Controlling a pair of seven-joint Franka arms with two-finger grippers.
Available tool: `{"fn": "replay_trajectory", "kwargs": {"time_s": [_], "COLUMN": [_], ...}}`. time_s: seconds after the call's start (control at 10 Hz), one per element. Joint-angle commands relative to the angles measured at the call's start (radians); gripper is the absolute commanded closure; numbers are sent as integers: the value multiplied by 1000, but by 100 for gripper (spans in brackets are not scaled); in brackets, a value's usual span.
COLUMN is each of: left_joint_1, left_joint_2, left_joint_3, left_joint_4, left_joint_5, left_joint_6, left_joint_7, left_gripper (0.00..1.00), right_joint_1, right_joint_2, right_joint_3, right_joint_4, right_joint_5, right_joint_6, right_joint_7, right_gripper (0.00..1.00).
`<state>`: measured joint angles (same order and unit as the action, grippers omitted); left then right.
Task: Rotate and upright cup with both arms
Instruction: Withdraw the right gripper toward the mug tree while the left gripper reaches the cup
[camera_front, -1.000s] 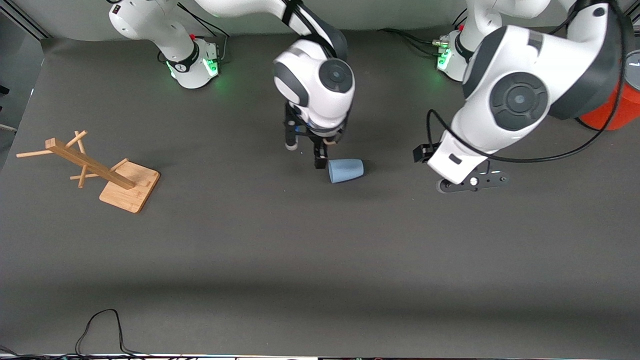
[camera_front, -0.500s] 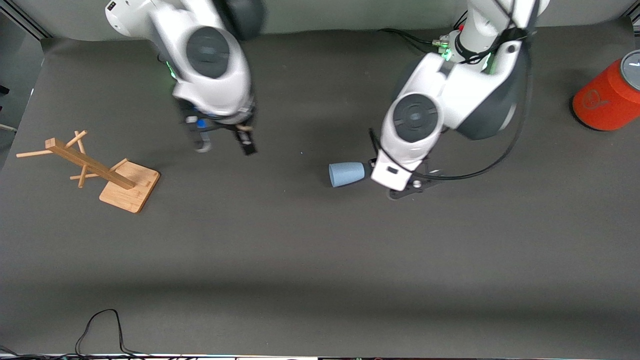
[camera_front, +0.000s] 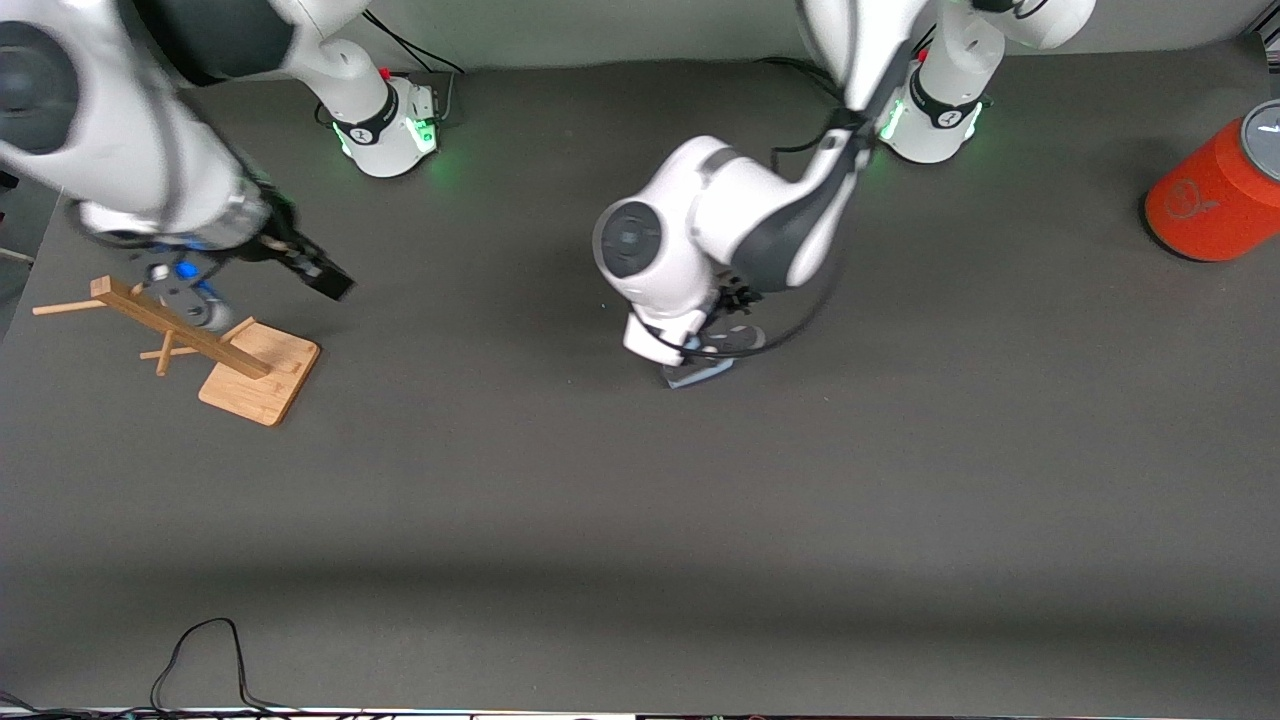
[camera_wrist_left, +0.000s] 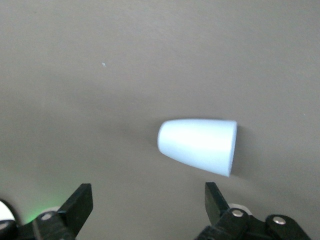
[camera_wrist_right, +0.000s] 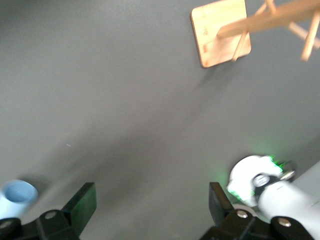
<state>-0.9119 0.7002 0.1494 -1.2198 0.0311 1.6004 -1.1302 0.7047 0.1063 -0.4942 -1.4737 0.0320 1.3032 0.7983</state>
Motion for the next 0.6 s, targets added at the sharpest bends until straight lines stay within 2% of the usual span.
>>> {"fn": "replay_trajectory", "kwargs": {"time_s": [0.0, 0.2, 0.5], "left_joint_1": [-42, -47, -41], "left_joint_2": [103, 136, 208], "left_joint_3": [19, 21, 25], "left_joint_4": [124, 121, 121], "left_joint_5": [58, 93, 104], "left_joint_6": [-1, 137, 187], "left_joint_7": [-103, -233, -255], "left_gripper": [0, 0, 0], "right_joint_1": [12, 12, 10], "right_joint_2": [-59, -83, -76], "right_joint_3": [-76, -113, -159], "right_joint_4": [-43, -76, -102], "right_joint_5": [16, 11, 11], "right_joint_6": [11, 69, 129], "right_joint_7": [-268, -431, -540], "right_gripper": [0, 0, 0]}}
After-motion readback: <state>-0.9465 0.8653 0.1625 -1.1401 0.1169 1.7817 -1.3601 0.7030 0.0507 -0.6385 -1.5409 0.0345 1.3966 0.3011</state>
